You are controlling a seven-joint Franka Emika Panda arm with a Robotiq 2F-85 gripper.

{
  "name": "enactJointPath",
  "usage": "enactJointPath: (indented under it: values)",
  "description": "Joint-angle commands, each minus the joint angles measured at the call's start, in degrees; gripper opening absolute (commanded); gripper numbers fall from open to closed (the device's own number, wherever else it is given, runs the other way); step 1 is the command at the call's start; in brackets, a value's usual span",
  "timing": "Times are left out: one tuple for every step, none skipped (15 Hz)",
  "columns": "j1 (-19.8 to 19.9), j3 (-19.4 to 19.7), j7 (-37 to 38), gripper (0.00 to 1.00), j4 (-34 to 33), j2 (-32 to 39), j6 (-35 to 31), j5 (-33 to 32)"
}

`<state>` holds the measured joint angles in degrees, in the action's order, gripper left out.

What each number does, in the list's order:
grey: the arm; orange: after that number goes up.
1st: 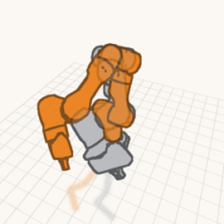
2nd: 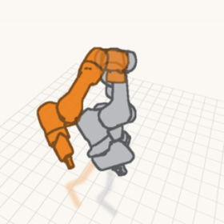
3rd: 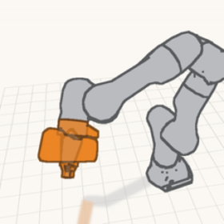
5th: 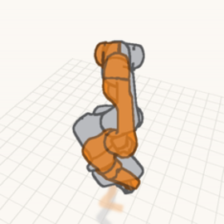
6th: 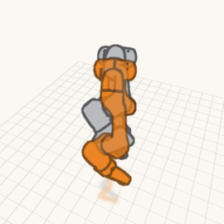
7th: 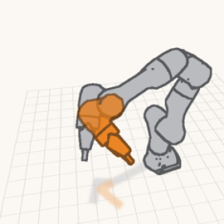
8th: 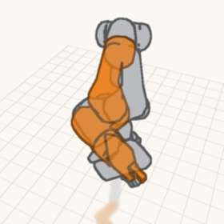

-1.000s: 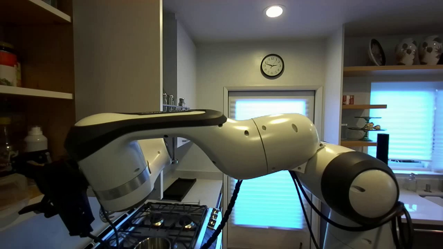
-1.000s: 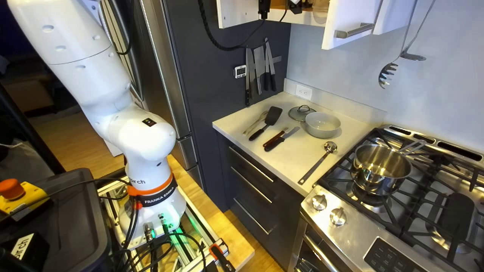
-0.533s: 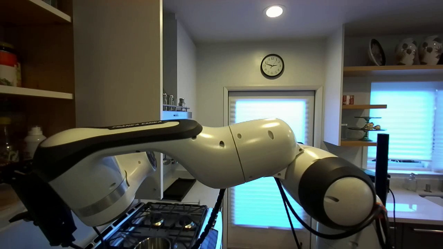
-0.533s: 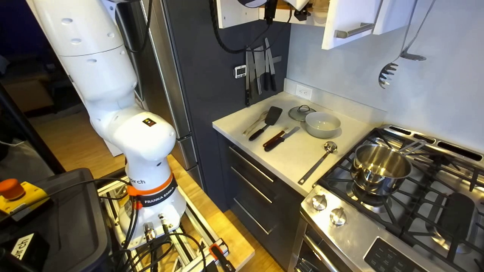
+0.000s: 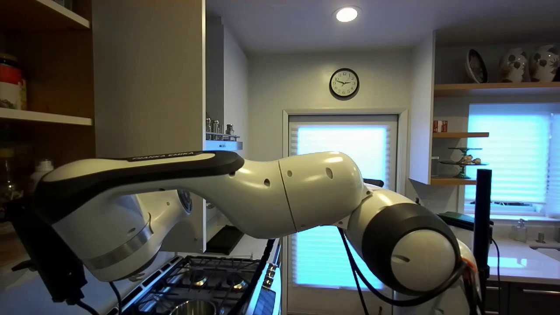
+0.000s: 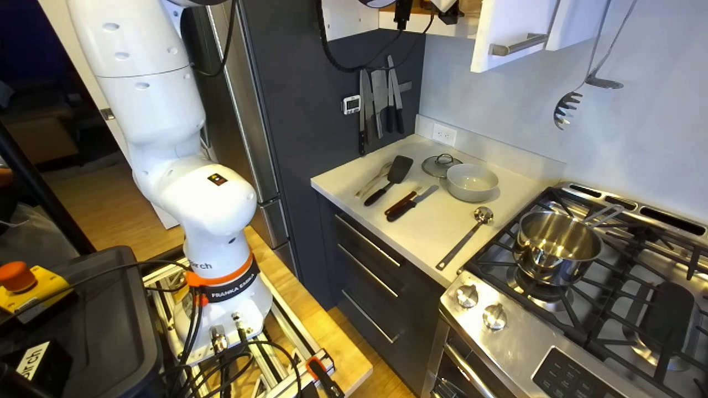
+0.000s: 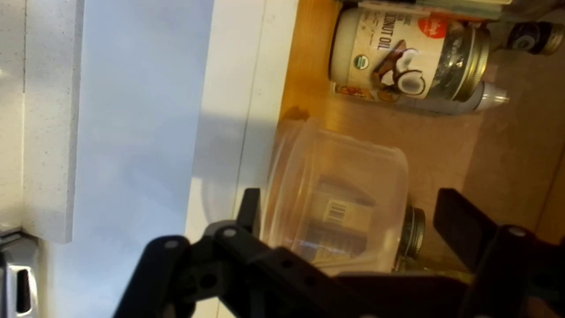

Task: Turn the clear bowl in the upper cabinet upside down

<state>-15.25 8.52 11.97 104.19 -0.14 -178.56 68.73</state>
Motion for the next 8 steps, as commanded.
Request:
enactJointPath:
  values:
    - [6.11, -4.58, 4.31, 1.0, 0.2, 1.38, 1.06, -2.09]
    - [3.66, -1.86, 3.77, 1.0, -0.15, 1.6, 1.33, -1.08]
    - [4.14, -2.18, 3.51, 1.0, -0.88, 1.67, 1.19, -0.49]
    - [4.12, -2.14, 3.04, 1.0, -1.47, 1.66, 1.15, 0.41]
    - [4.13, -2.12, 2.6, 1.0, -1.86, 1.63, 1.36, 1.23]
    - [4.12, -2.21, 1.99, 1.0, -2.38, 1.54, 1.68, 2.52]
    - [4.09, -2.27, 1.74, 1.0, -2.66, 1.52, 1.88, 3.36]
    - [4.1, -2.28, 1.61, 1.0, -2.96, 1.55, 2.21, 4.17]
